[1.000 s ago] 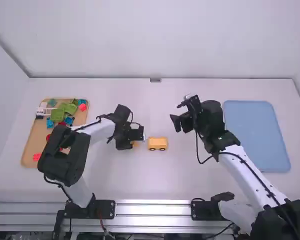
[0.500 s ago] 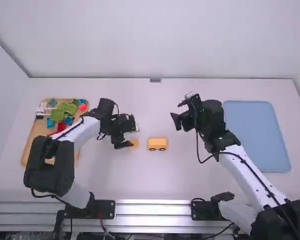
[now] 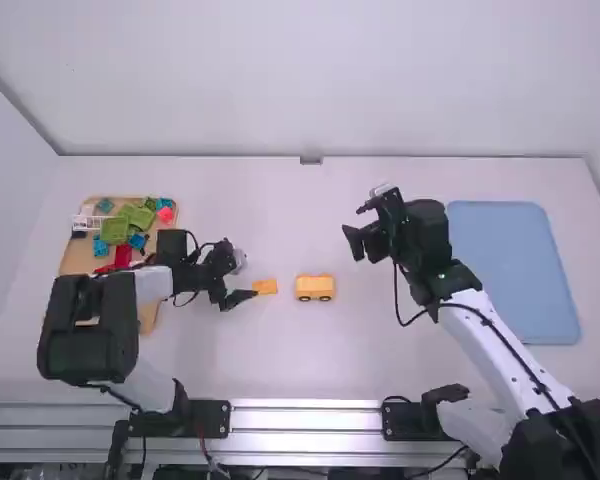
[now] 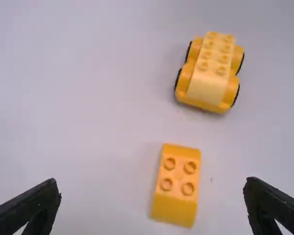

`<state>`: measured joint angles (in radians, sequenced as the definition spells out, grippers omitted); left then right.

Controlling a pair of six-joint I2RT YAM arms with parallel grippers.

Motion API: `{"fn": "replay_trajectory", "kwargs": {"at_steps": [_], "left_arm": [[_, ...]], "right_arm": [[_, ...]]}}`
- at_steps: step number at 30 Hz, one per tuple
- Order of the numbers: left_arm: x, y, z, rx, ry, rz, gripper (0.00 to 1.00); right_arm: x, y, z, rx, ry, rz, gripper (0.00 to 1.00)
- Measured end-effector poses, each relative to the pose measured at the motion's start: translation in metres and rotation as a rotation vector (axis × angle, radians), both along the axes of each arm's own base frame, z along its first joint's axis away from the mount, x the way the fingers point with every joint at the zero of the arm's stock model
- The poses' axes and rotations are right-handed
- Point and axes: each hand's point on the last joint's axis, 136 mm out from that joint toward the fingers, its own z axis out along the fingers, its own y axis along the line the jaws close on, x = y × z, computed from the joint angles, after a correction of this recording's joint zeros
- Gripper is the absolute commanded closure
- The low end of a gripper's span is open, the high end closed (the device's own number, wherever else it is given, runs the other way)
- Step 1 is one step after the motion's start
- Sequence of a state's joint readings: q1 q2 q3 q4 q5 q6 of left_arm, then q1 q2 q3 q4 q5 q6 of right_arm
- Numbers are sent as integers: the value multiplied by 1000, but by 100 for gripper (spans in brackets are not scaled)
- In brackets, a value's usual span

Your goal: Assemble lego blocks to make yellow taxi

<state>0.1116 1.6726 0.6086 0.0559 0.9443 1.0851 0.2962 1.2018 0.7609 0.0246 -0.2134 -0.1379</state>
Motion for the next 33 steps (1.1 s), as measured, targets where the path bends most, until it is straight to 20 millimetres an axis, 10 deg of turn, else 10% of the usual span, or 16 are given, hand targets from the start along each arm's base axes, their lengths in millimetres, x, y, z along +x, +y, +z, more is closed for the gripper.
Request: {"fn": "replay_trajectory", "kwargs": {"at_steps": [13, 29, 33], "left_arm": [[-2, -7, -47, -45, 17, -47, 0], [8, -15, -53, -46, -73, -88, 97], [10, -16, -52, -43, -92, -90, 98]], "right_arm": [[-6, 14, -5, 13, 12, 94, 2], [-7, 15, -4, 11, 9, 108, 2], [-7, 15, -4, 9, 7, 108, 2]]}}
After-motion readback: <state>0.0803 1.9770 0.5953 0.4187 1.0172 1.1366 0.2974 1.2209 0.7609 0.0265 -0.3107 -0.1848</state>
